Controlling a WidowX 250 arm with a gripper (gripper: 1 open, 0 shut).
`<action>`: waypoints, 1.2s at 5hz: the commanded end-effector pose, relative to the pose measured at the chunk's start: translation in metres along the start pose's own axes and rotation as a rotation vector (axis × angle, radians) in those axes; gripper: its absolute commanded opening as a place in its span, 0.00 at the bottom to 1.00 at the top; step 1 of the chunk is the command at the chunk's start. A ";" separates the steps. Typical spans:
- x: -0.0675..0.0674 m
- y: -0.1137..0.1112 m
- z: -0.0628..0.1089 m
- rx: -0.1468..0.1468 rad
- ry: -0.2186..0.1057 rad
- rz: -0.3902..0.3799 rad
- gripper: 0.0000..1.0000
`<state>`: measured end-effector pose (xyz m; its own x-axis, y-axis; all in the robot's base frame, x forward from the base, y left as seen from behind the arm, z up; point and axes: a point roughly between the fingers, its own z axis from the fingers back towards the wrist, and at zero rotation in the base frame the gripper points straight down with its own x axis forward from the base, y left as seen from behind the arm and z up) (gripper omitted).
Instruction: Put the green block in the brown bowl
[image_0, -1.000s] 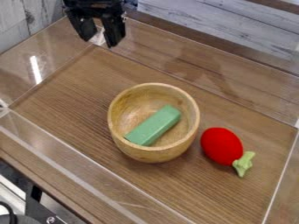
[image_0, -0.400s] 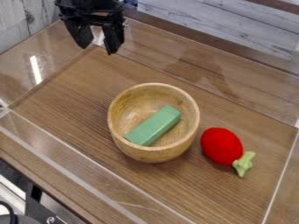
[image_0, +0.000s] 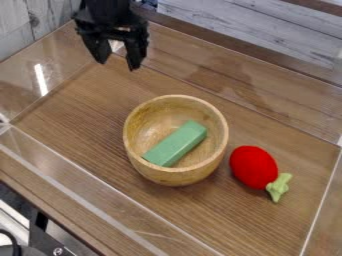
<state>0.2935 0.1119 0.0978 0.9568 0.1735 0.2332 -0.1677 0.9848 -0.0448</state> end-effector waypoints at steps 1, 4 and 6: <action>0.013 0.000 0.016 0.001 -0.042 -0.053 1.00; 0.023 -0.006 0.022 -0.026 -0.038 -0.175 1.00; 0.033 -0.001 0.007 -0.042 -0.044 -0.255 1.00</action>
<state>0.3150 0.1112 0.0943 0.9708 -0.0710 0.2290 0.0852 0.9950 -0.0524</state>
